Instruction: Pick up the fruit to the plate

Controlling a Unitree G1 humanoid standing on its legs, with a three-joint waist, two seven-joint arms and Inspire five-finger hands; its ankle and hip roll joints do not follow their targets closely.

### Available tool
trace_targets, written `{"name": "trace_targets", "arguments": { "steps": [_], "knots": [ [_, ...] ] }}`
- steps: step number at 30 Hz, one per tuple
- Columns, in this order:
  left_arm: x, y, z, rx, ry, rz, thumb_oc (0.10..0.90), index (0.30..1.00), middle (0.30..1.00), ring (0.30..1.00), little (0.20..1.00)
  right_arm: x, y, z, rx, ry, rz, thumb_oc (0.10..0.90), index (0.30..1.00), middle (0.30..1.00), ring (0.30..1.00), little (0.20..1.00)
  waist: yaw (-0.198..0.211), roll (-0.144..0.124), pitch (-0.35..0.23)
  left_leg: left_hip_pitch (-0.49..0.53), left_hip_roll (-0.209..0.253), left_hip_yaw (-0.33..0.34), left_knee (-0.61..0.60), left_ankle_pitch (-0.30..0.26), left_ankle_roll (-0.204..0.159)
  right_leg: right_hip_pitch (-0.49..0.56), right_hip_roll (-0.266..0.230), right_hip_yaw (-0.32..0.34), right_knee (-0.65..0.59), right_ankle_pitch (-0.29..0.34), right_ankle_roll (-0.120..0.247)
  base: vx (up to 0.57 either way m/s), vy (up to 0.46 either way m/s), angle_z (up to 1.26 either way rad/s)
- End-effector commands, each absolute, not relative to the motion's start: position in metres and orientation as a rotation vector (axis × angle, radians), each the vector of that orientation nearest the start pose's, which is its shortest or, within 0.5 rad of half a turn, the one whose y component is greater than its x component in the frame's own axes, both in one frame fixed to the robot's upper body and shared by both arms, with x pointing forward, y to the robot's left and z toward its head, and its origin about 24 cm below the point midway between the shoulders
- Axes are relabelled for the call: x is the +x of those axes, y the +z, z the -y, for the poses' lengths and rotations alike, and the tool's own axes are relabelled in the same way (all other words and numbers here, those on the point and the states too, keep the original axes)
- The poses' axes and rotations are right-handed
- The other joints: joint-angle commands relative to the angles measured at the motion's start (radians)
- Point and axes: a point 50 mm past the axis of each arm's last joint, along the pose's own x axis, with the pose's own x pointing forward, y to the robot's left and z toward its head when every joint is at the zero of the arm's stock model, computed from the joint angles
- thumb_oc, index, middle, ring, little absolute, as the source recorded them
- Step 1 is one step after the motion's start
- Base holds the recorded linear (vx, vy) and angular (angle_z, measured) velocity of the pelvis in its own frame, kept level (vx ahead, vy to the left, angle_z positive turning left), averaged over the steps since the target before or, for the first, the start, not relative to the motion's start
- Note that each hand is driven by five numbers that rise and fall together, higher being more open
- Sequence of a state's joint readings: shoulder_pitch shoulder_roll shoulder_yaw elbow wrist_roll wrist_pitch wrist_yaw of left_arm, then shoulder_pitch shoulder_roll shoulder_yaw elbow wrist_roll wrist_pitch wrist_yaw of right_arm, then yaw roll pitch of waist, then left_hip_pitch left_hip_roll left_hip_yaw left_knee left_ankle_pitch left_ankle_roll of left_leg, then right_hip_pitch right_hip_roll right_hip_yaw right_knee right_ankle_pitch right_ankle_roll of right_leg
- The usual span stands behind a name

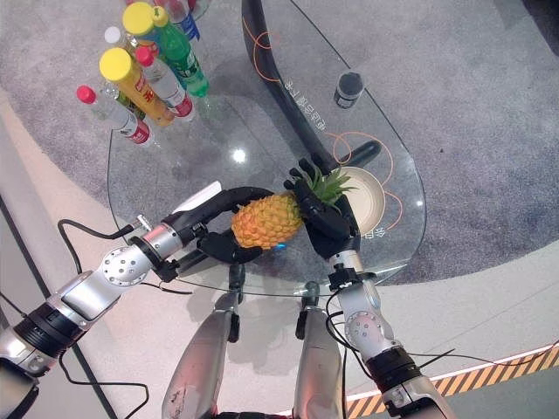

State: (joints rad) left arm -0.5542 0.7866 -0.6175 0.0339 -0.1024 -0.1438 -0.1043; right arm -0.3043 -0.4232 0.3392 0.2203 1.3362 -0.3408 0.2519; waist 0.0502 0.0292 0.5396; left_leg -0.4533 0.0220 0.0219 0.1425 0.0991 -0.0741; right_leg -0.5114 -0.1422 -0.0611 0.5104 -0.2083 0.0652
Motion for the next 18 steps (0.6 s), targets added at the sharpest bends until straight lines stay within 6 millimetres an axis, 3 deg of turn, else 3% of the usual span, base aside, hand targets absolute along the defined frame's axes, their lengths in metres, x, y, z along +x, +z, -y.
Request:
{"name": "trace_targets", "arguments": {
  "steps": [1, 18],
  "knots": [
    [0.2826, 0.1421, -0.1084, 0.857, -0.856, 0.420, 0.100, 0.300, 0.300, 0.300, 0.200, 0.3071, 0.2036, 0.1397, 0.805, 0.649, 0.730, 0.100, 0.300, 0.300, 0.300, 0.200, -0.033, -0.029, -0.020, -0.017, -0.077, 0.028, 0.225, -0.144, 0.067, 0.095, -0.026, -0.082, -0.288, 0.278, 0.025, 0.00, 0.000, 0.00],
    [0.2882, 0.1387, -0.1103, 0.782, -0.783, 0.389, 0.100, 0.300, 0.300, 0.300, 0.200, 0.3054, 0.2068, 0.1358, 0.810, 0.649, 0.758, 0.100, 0.300, 0.300, 0.300, 0.200, -0.031, -0.029, -0.020, 0.002, -0.080, 0.025, 0.204, -0.137, 0.066, 0.108, -0.020, -0.085, -0.300, 0.281, 0.023, 0.00, 0.000, 0.00]
  ]
}}
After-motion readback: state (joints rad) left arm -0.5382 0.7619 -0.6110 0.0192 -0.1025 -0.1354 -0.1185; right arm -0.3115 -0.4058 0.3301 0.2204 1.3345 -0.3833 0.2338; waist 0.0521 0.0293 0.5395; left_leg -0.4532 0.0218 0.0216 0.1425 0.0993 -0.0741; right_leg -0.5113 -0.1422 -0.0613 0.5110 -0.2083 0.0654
